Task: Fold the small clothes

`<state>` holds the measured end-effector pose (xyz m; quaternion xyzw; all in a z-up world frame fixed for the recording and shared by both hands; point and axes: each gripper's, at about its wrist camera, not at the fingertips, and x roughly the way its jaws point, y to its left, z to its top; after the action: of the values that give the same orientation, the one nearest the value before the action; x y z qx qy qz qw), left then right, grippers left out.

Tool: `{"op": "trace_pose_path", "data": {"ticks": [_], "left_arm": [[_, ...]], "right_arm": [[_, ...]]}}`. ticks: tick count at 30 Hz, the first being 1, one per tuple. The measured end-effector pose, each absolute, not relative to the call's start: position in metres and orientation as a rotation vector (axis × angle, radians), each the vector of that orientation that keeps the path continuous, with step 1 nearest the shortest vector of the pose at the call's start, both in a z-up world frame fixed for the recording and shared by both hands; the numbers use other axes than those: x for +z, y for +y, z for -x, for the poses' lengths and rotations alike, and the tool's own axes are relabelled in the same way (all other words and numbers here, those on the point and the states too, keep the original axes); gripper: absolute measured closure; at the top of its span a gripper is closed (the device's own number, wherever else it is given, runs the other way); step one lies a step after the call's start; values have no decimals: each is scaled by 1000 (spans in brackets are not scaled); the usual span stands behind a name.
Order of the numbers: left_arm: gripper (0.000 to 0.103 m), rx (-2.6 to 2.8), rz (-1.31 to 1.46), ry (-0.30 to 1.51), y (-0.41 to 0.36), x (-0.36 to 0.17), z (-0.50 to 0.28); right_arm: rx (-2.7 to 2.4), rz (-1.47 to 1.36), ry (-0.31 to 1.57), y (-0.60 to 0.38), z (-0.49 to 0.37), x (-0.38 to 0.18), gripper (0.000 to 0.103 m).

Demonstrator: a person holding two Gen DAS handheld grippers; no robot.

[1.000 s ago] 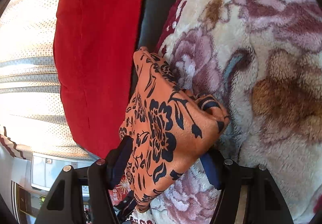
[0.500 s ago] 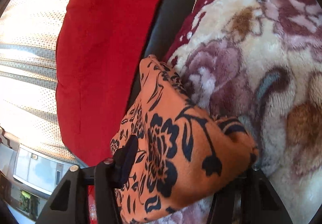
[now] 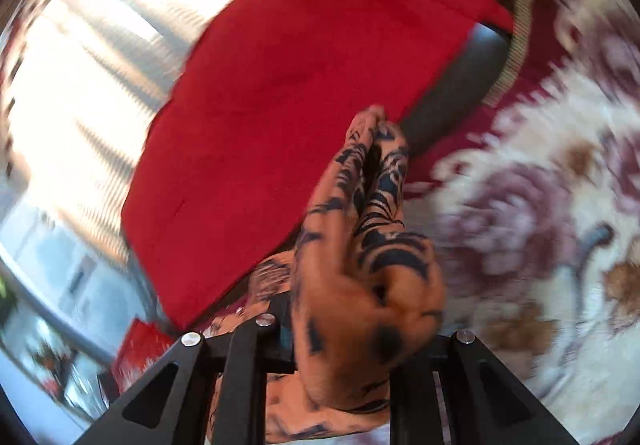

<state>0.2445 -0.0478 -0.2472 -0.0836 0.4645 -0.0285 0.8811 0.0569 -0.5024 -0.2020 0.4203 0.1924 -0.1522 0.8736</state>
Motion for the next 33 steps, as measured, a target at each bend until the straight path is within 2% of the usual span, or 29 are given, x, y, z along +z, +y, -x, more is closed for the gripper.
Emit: {"op": "trace_pose_path", "data": {"ticks": [4,7,11,14,16,17,18,19,21,24,27,31,33], "left_arm": [[0,34,222,949,-18,-244,-249],[0,104,273,927,9,-243,-252],[0,148,325,930,37,-245,-254],[0,130,334,940,45,-248,-255],[0,107,328,933,45,-246,-254],[0,101,325,928,45,-244,-254],[0,91,322,918,45,-241,-253],[0,82,322,912,46,-240,-253],[0,49,339,891,45,-235,-251],[0,-8,369,864,44,-229,-247],[0,-108,390,828,34,-222,-239],[0,-310,354,830,-5,-218,-230],[0,-377,294,837,-30,-218,-224]], "right_arm": [[-211,-800,404,-450,-90,-168,83],[-110,-790,453,-403,-120,-162,83],[-23,-802,610,-344,-166,-199,83],[2,-776,795,-307,-197,-245,81],[4,-745,823,-290,-201,-261,78],[3,-713,797,-285,-198,-258,75],[30,-705,784,-282,-197,-254,63],[71,-712,781,-283,-199,-251,42],[183,-708,794,-273,-198,-241,26],[255,-691,795,-275,-188,-229,26],[278,-724,684,-294,-162,-206,28],[127,-716,534,-340,-132,-179,41],[23,-737,526,-363,-131,-180,47]]}}
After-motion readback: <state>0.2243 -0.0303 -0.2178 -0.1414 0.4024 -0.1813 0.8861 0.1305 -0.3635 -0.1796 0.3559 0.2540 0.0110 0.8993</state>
